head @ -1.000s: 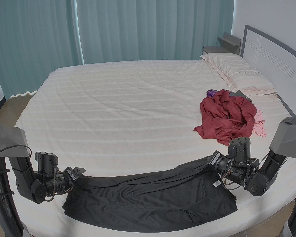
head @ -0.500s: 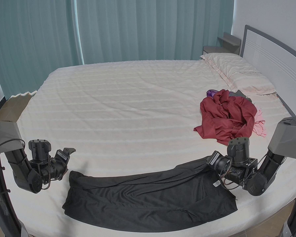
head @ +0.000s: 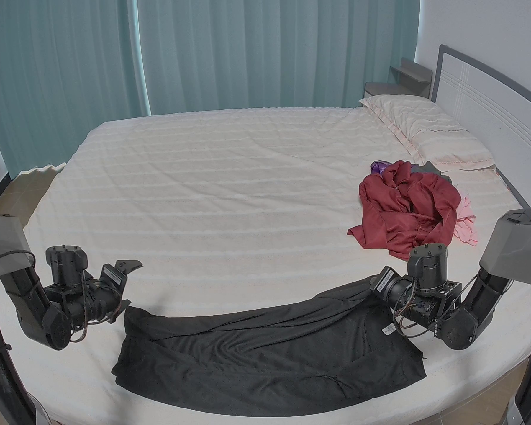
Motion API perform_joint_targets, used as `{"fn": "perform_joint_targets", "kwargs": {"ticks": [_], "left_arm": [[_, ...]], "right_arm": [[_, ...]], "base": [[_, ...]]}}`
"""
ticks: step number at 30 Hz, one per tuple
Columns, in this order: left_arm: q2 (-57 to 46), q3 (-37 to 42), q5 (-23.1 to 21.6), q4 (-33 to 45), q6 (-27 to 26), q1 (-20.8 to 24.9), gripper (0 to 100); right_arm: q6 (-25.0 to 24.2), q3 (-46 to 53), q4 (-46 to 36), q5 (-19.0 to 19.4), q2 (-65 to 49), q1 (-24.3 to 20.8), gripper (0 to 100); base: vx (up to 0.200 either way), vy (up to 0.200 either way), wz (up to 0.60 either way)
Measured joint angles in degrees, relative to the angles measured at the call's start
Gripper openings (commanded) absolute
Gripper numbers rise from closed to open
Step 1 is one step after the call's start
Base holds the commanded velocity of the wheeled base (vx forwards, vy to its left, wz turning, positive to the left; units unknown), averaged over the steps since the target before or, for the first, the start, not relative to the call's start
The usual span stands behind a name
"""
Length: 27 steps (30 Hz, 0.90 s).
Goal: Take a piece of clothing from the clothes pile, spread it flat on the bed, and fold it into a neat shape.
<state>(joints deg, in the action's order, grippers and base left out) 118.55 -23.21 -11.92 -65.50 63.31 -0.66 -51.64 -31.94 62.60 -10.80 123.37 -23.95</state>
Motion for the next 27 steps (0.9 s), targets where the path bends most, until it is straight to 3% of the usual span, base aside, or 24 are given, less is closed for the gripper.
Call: {"fn": "perform_joint_targets", "kwargs": {"ticks": [15, 27], "left_arm": [[4.71, -0.05, 17.07, 0.35, -0.74, 28.18, 100], [9.73, -4.29, 18.08, 0.66, -0.95, 32.62, 100]], "right_arm": [[-0.26, 0.05, 0.11, -0.17, -0.11, -0.35, 0], [-0.66, 0.49, 1.91, -0.63, -2.23, -0.73, 0]], "base": [[0.0, 0.0, 0.0], [0.0, 0.0, 0.0]]}}
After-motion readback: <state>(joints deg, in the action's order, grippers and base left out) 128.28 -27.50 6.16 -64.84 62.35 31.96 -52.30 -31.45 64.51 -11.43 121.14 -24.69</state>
